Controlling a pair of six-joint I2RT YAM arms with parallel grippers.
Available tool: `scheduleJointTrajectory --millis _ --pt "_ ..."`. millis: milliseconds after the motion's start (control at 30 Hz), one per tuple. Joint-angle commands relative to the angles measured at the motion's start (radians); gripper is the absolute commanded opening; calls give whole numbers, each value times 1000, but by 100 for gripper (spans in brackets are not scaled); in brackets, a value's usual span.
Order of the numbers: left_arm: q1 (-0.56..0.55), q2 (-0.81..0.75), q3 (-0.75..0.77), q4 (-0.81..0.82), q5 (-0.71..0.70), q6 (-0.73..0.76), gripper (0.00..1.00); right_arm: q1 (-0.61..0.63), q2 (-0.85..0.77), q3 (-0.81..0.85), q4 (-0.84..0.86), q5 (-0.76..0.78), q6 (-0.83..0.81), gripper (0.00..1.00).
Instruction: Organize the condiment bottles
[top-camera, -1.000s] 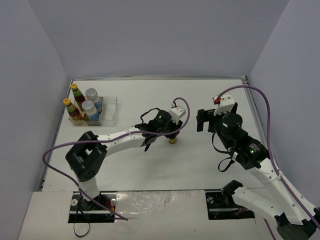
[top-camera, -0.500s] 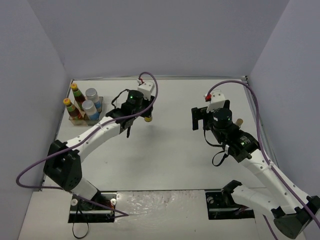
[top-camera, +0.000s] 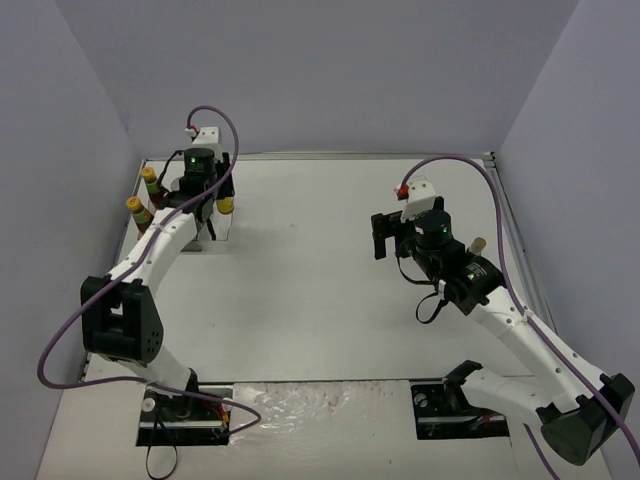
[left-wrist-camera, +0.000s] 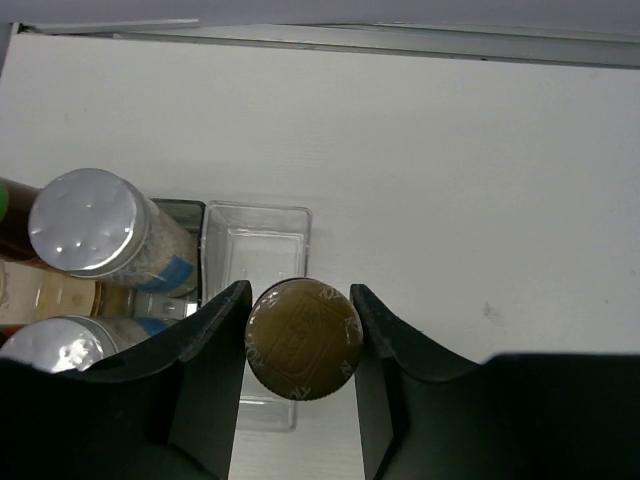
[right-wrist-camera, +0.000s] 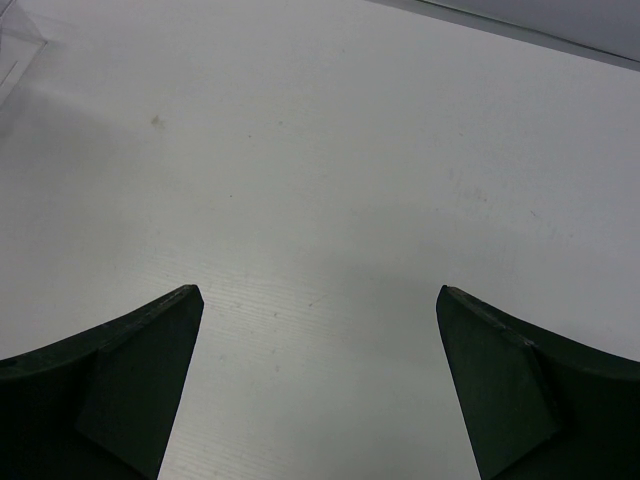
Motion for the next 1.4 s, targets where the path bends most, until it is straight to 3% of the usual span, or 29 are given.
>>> scheduleJointTrajectory --millis 0,767,867,1067,1267,1367 --pt "45 41 109 117 6 -39 0 -8 3 43 77 -10 6 100" --pt "105 263 149 248 45 -28 0 -47 23 0 88 -13 8 100" --pt "105 272 149 254 50 -26 3 -52 20 -7 88 -14 8 100" --pt "105 273 136 261 52 -27 17 -61 23 -18 87 -17 12 100" --pt "105 273 131 260 47 -17 49 -68 14 -30 86 -8 29 100" --pt "105 263 133 251 46 -17 60 -73 9 -34 82 9 43 100"
